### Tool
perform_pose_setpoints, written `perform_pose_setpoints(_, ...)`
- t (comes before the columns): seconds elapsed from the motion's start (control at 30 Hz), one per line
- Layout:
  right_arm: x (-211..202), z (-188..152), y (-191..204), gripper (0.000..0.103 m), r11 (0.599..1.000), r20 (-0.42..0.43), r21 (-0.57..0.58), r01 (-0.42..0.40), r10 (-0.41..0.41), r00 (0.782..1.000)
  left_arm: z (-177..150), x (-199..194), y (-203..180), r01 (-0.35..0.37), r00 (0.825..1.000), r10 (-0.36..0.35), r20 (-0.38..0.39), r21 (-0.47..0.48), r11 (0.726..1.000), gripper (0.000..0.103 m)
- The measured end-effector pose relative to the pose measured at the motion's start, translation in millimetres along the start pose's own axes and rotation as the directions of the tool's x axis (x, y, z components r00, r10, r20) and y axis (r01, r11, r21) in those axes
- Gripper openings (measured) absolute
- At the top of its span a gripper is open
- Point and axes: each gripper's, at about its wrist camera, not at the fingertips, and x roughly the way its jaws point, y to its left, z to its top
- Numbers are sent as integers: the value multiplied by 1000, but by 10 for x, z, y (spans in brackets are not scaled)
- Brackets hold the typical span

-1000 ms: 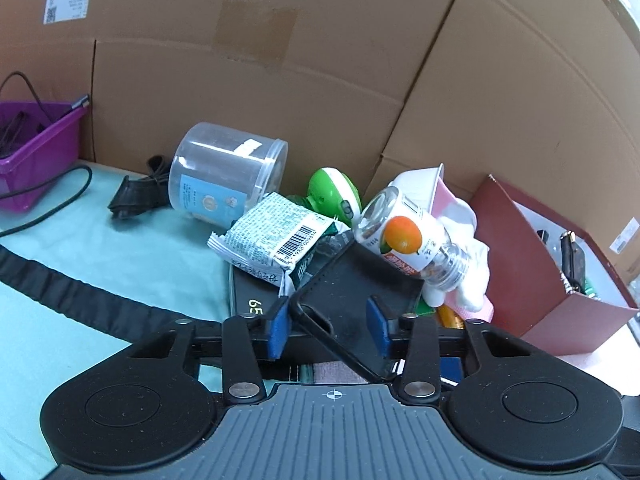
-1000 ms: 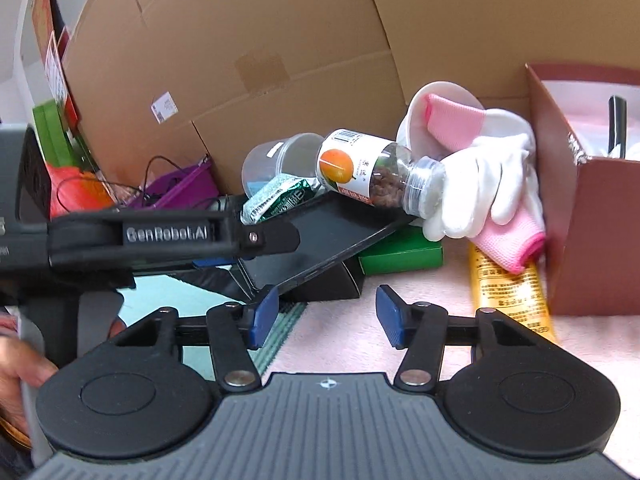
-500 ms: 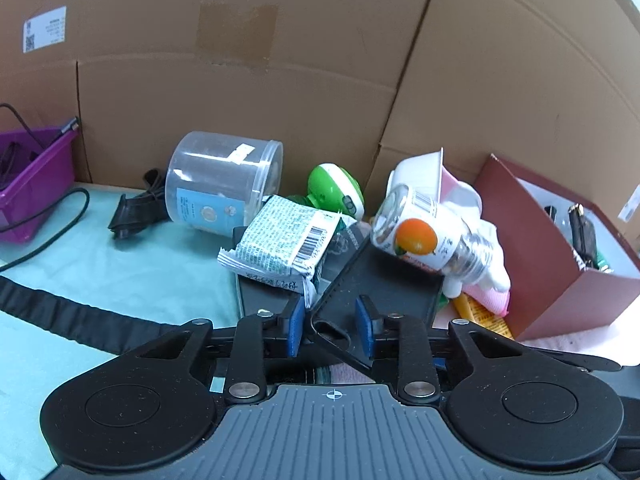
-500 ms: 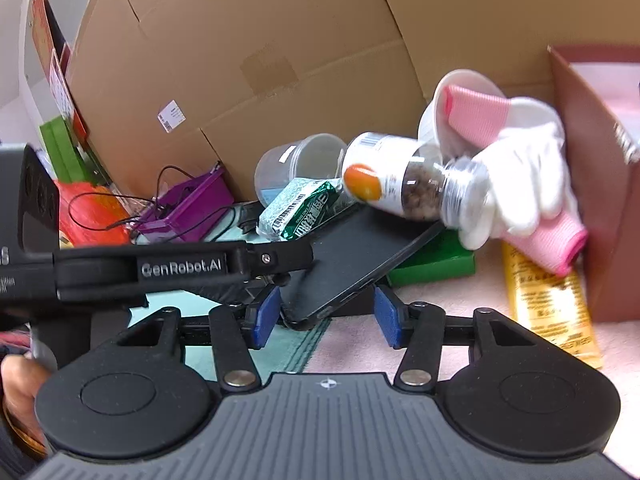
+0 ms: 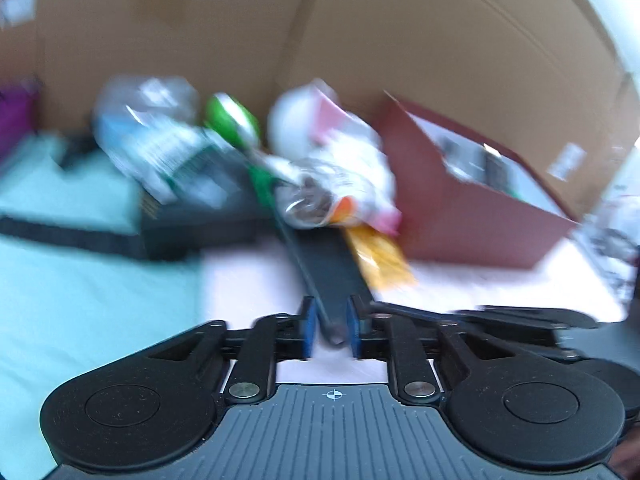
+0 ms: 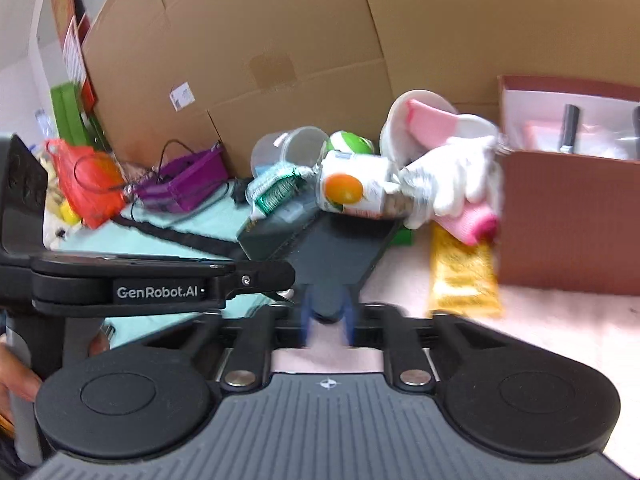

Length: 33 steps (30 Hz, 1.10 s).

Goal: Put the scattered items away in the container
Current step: 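Reach the left gripper to the glass jar of brown pellets and grasp it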

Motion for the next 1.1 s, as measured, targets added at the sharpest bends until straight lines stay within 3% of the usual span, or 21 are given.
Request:
perform_pose_setpoints(0.07, -114, -101, -30, 1, 999, -21, 26, -26, 27, 999, -114, 43, -112, -15, 1000, 16, -18, 19, 1000, 14)
perform_pose_setpoints(0.17, -211, -247, -55, 1, 1000, -36, -9, 30, -30, 999, -248, 81, -203, -30, 999, 32, -37, 30, 999, 26)
perform_pose_setpoints(0.23, -251, -296, -83, 4, 999, -37, -19, 50, -50, 998, -281, 65, -215, -78, 997, 79, -17, 42, 996, 53)
perform_pose_setpoints(0.27, -268, -304, -83, 4, 997, -26, -20, 69, -69, 997, -276, 56, -209, -104, 995, 104, -1, 41, 994, 58)
perform_pose_setpoints(0.43, -290, -286, -92, 17, 991, 14, -47, 126, -125, 992, -173, -19, -165, -126, 991, 125, 43, 26, 992, 61)
perform_pose_setpoints(0.53, -272, -269, -105, 25, 992, 22, -35, 123, -122, 992, -88, -40, -194, -109, 991, 106, 76, 36, 993, 76)
perform_pose_setpoints(0.63, -240, -259, -88, 44, 990, 29, -46, 135, -134, 991, 33, -4, -250, -92, 991, 84, 99, 70, 993, 76)
perform_pose_setpoints(0.8, -147, -217, -21, 48, 987, 37, -86, 133, -131, 991, 208, 200, -286, -73, 995, 63, 79, 124, 990, 76)
perform_pose_setpoints(0.93, -42, -159, -13, 60, 983, 61, -106, 149, -144, 988, 290, 335, -247, -49, 998, 42, 49, 137, 989, 76)
perform_pose_setpoints(1.1, 61, -88, -23, 63, 980, 80, -140, 141, -131, 988, 344, 486, -173, -35, 999, 36, -8, 154, 987, 68)
